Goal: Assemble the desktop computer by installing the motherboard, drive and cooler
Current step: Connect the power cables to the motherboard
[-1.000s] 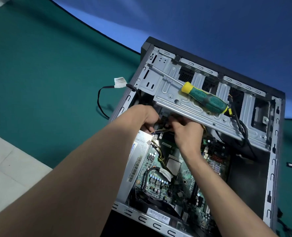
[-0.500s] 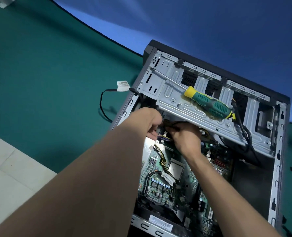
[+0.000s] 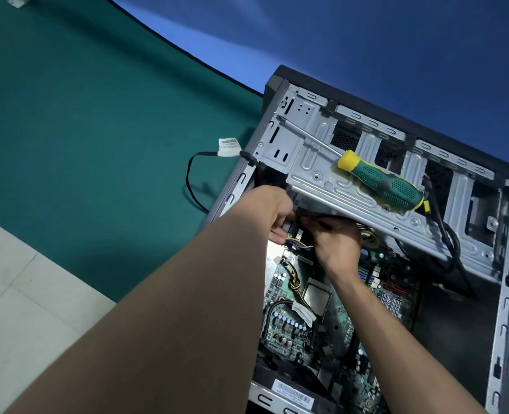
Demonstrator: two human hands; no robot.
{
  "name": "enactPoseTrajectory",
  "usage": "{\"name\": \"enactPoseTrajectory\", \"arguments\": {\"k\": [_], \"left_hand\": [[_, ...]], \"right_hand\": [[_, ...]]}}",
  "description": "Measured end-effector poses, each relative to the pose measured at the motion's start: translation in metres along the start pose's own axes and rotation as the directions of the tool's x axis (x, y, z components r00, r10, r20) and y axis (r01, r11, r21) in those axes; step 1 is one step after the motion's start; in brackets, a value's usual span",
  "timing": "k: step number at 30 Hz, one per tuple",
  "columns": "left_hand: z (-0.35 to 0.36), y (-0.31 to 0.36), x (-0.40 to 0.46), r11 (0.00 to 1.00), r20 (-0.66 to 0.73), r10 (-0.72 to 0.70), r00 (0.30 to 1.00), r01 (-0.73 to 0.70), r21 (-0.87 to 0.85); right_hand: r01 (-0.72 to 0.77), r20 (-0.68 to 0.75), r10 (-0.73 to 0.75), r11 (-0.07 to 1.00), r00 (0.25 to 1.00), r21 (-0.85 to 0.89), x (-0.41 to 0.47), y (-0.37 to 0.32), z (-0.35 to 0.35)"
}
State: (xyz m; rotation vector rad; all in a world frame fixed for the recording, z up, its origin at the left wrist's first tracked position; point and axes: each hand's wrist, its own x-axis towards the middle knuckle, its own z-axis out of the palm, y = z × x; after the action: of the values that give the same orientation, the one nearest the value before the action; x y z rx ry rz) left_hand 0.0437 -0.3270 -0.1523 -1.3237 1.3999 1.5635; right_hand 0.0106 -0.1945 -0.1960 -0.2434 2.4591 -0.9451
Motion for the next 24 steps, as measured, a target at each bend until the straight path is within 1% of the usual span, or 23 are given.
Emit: {"name": "enactPoseTrajectory", "arguments": {"k": [4,7,10,12,14,19,24], "left_hand": [[0.0,0.001,-0.001,1.0,0.007,0.009,1.0,-0.009,0.024],[0.0,0.001,0.0,0.999,0.007,0.02,1.0,-0.02,0.04],[-0.001,0.001,0.001,0.999,0.013,0.027,1.0,-0.028,0.038],[-0.001,0.001,0.0,0.998,0.016,0.03,0.999,-0.031,0.047],[0.0,0.002,-0.002,0.997,0.013,0.036,0.999,-0.037,0.066],[0.001,0.002,-0.003,0.996,0.003,0.049,0.999,-0.049,0.08],[0.001,0.001,-0.004,0.995,0.01,0.047,0.999,-0.048,0.087]], "right_hand": [[0.04,0.021,-0.038,0.993,0.999,-0.113,0.0,0.0,0.001],[0.047,0.002,-0.047,0.995,0.999,-0.092,0.0,-0.001,0.001],[0.109,0.092,-0.092,0.972,0.991,-0.209,0.0,0.0,0.0],[0.101,0.06,-0.09,0.972,0.994,-0.21,0.0,-0.002,-0.001],[0.129,0.028,-0.126,0.97,0.992,-0.206,0.0,-0.005,-0.003],[0.201,0.086,-0.182,0.918,0.98,-0.341,0.0,-0.012,-0.005],[0.197,0.068,-0.185,0.927,0.98,-0.318,0.0,-0.014,-0.004]]}}
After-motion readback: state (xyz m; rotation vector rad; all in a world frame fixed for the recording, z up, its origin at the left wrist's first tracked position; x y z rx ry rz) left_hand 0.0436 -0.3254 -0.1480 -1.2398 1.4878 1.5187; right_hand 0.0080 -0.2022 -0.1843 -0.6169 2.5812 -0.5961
